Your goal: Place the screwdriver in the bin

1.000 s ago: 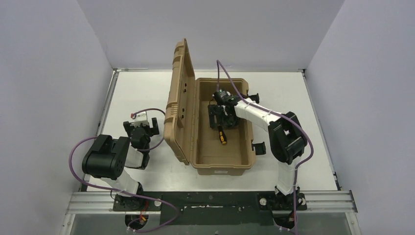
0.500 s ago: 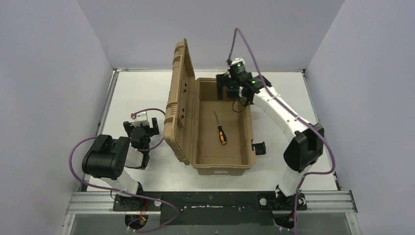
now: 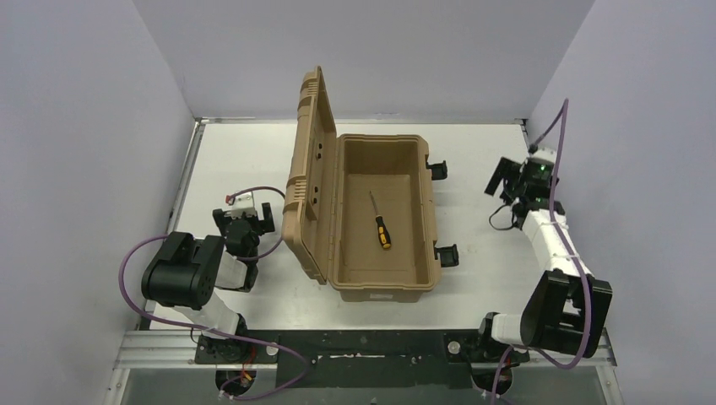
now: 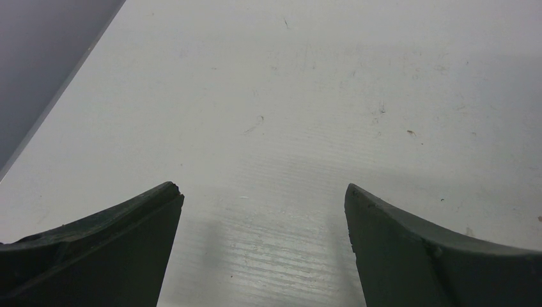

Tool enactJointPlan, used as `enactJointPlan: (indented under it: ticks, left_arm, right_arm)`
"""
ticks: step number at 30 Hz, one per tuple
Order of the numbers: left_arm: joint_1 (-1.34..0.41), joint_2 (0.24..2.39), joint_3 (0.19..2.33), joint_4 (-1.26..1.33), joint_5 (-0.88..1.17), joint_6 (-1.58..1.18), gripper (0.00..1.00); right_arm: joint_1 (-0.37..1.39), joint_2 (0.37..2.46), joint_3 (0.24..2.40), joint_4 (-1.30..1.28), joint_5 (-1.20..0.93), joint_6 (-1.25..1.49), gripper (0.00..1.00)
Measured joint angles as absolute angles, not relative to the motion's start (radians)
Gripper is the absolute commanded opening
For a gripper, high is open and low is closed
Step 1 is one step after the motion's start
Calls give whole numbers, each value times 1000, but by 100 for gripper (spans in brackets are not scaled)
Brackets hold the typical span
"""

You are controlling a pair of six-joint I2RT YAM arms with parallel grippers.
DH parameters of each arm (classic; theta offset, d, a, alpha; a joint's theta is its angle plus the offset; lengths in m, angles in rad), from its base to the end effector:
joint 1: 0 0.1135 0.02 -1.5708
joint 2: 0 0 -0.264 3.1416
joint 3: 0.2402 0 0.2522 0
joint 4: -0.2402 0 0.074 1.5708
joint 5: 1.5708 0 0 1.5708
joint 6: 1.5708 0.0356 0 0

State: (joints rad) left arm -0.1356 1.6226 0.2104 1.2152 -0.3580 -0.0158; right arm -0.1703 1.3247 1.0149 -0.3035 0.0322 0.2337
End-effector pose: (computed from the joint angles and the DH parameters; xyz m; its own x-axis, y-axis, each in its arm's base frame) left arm 0.2364 -0.0197 0.1237 -0.1905 0.0111 -0.9816 -0.2169 0.9748 0.0531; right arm 0.2924 -0.0514 0.2889 -0.5066 0.3220 -0.7998 0.3214 0.9313 0.1714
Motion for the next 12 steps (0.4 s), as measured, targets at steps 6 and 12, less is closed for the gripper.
enactJointPlan:
  ticks: [6,12]
  left_arm:
    - [-136,1623,210,1215,-358,-16,97]
    - [-135,1623,210,1215,-357,-16,97]
  right_arm:
    - [-235,1314,596,-9,-86,213,100]
    - [-235,1315,457,162,-140,202,100]
